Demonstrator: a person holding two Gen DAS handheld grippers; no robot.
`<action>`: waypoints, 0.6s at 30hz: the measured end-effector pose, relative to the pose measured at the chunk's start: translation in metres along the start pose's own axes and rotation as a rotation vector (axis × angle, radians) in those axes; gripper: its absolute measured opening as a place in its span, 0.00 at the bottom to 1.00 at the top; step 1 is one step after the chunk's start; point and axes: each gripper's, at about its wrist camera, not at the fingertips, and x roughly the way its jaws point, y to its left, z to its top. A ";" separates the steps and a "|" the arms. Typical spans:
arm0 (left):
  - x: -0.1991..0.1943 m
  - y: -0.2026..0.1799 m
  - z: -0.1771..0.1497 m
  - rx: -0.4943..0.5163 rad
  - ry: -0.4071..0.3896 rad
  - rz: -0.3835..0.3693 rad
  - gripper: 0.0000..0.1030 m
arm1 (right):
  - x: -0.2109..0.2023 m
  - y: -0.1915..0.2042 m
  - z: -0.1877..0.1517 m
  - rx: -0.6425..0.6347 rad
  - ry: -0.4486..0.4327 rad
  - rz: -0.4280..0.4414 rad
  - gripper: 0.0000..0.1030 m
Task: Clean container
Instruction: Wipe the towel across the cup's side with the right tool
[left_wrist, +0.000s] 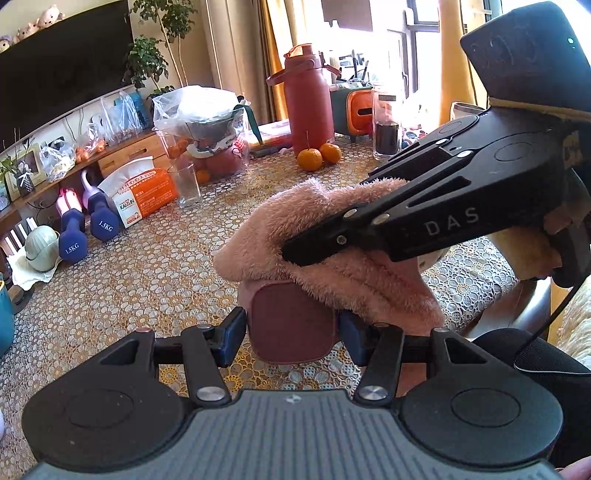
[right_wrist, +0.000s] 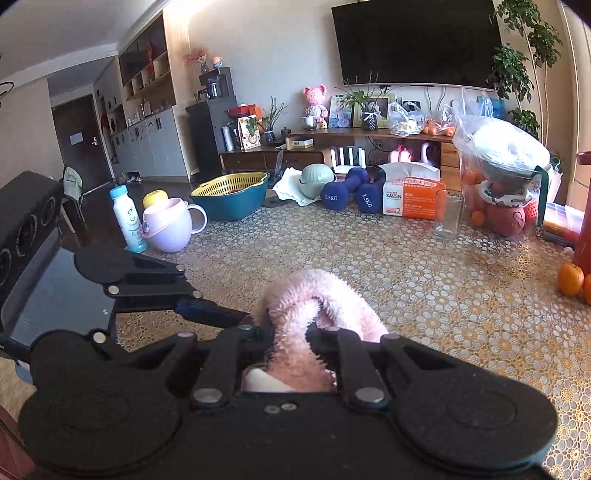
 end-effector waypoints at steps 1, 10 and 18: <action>0.000 0.000 0.001 0.001 0.000 -0.001 0.53 | 0.002 -0.004 0.000 0.010 0.003 0.007 0.12; 0.001 -0.003 0.001 0.022 -0.004 -0.001 0.53 | 0.028 -0.042 -0.010 0.054 0.081 -0.097 0.12; 0.001 -0.003 0.000 0.019 -0.007 -0.001 0.53 | 0.037 -0.055 -0.035 0.058 0.140 -0.231 0.11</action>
